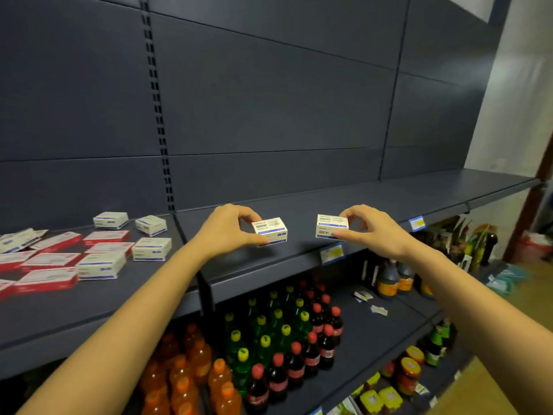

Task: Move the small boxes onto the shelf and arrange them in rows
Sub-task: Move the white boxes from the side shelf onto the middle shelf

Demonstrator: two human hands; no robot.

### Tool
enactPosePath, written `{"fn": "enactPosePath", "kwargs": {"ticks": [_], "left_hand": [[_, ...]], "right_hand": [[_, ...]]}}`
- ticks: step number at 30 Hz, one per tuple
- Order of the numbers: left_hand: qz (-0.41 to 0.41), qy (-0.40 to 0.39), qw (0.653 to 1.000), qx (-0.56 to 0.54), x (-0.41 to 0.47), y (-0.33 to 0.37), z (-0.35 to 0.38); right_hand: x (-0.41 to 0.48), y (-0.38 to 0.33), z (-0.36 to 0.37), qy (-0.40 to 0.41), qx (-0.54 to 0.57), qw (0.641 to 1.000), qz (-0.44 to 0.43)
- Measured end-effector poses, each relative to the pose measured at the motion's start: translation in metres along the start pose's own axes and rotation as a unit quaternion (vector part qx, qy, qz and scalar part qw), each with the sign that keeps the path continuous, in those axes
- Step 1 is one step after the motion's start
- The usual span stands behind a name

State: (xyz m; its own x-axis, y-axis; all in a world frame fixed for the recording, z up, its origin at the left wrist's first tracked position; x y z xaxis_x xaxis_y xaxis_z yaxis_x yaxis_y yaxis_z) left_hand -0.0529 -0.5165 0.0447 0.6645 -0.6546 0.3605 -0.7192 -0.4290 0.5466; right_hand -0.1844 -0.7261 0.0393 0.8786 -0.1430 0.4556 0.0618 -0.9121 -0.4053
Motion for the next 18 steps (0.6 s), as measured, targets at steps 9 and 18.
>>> {"fn": "enactPosePath", "kwargs": {"ticks": [9,18], "left_hand": [[-0.017,-0.02,0.999,0.044,0.057,0.016,0.054],[-0.054,-0.031,0.994,0.091,0.099,0.0,0.089]], "right_hand": [[0.025,0.066,-0.01,-0.01,0.02,1.0,-0.012],[0.072,0.106,0.004,-0.061,0.016,0.996,-0.064]]}}
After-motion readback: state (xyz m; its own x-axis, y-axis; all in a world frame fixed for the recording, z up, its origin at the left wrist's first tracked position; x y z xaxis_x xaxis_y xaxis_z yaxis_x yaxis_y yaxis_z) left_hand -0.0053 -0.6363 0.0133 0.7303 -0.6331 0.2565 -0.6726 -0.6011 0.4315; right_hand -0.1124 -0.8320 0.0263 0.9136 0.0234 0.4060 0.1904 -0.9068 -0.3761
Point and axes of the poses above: each hand's wrist, its own x-axis towards the middle knuckle, its own z-axis out of the palm, y = z × x, the point moved 8 cm from there along x, towards the middle knuckle, and after that the axes turned 6 degrees about -z, right-handed, at the moved point
